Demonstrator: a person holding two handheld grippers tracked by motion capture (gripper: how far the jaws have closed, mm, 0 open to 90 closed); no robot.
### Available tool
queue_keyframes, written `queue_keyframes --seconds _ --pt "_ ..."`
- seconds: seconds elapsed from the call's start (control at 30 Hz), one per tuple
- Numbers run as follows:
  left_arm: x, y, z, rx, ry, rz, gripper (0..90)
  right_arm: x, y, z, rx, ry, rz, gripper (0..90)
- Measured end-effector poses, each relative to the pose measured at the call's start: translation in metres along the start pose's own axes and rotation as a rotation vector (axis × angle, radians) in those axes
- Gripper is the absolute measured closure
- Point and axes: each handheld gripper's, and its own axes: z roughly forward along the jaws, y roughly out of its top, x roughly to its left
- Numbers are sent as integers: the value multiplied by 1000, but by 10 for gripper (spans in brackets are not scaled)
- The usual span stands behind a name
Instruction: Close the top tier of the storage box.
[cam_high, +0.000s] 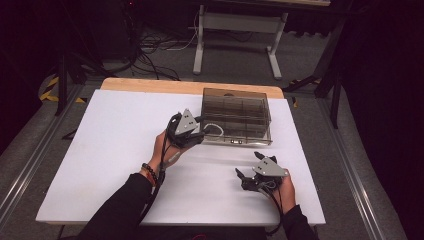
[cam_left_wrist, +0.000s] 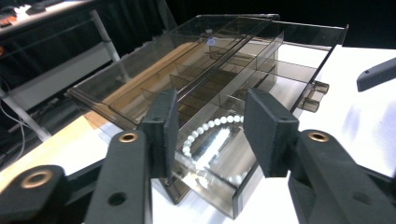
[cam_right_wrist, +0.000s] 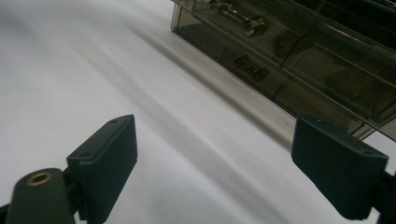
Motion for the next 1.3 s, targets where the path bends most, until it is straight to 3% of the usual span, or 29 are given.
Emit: queue_keyframes --seconds 0.1,0.27,0.37,0.43,0.53,0.73,0.9,1.13,1.3 --pt "2 -6 -7 -4 19 -6 481 -1 2 -1 1 -14 15 142" --pt "3 -17 -14 18 26 6 422 -1 5 -6 -49 10 27 114" --pt "2 -26 -22 10 78 15 332 1 5 -6 -50 22 19 114" --pt "1 -31 -27 2 89 6 301 1 5 -6 -55 31 25 124" --pt "0 -39 -32 20 76 2 244 -1 3 -7 -78 32 37 256" --pt "-5 -57 -42 66 56 6 149 -9 -1 -6 -63 80 83 535" --pt "-8 -69 -53 93 38 5 105 -12 -1 -8 -84 62 81 715" --pt "-10 -79 -73 103 1 8 75 -13 1 -11 -115 48 75 879" --pt "-10 -88 -93 105 -7 4 53 -12 2 -11 -122 35 71 900"
